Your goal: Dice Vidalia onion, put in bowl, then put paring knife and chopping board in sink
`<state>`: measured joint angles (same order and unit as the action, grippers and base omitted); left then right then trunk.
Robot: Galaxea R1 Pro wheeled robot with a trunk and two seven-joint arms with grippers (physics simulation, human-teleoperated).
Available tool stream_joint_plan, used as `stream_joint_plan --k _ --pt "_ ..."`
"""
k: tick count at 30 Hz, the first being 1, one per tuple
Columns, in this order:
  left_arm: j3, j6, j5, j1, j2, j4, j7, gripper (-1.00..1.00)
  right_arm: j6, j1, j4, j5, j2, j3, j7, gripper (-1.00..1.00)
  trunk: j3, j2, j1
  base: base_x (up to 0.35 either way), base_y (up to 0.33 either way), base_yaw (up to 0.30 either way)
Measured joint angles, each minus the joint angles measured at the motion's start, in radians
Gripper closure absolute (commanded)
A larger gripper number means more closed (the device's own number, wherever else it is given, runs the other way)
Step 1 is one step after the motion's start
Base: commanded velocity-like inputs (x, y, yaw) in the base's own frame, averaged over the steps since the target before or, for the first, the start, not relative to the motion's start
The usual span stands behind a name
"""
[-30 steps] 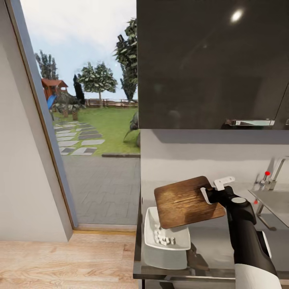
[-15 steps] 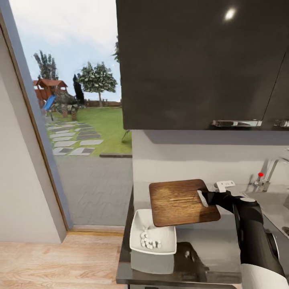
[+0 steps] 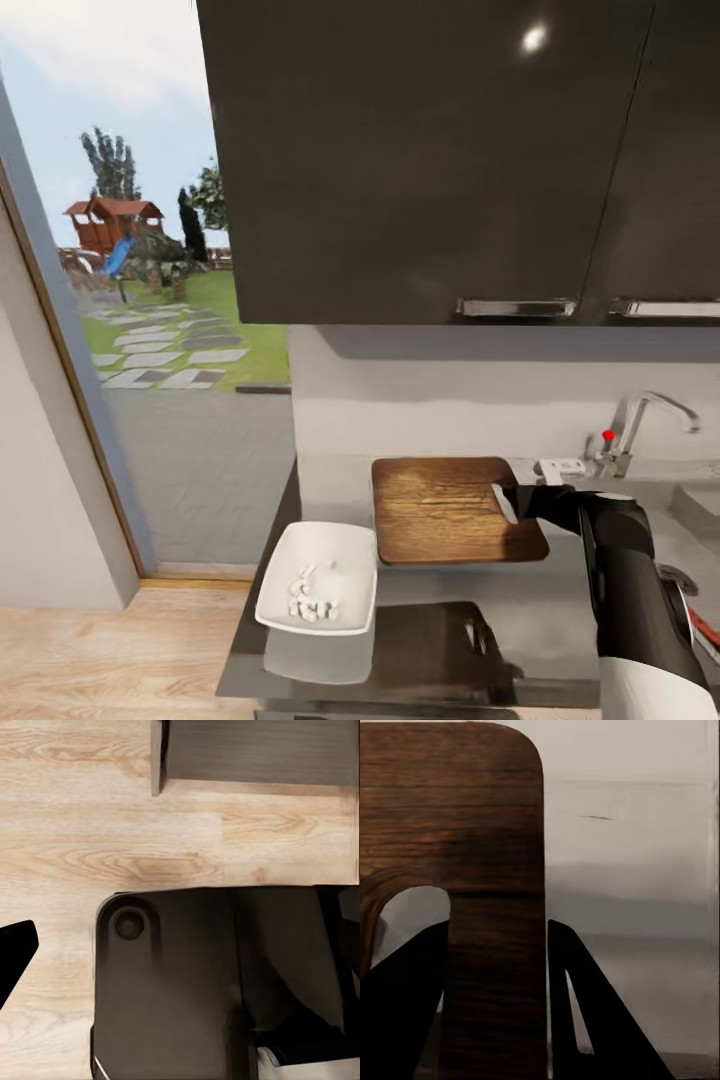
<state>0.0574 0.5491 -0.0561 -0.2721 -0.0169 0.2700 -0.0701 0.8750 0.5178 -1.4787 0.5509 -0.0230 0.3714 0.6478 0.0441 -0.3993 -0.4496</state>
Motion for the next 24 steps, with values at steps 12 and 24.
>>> stream_joint_plan --k 12,24 --pt "0.000 0.000 0.000 0.000 0.000 0.000 0.000 -1.00 0.012 0.000 0.001 0.002 -0.006 -0.005 -0.002 1.00 0.013 0.000 0.000 0.000 -0.322 -0.094" --pt "0.000 0.000 0.001 0.000 0.000 0.000 0.001 -1.00 0.013 0.000 0.002 -0.001 -0.011 0.000 -0.242 1.00 0.014 0.000 0.000 0.000 -0.323 -0.001"
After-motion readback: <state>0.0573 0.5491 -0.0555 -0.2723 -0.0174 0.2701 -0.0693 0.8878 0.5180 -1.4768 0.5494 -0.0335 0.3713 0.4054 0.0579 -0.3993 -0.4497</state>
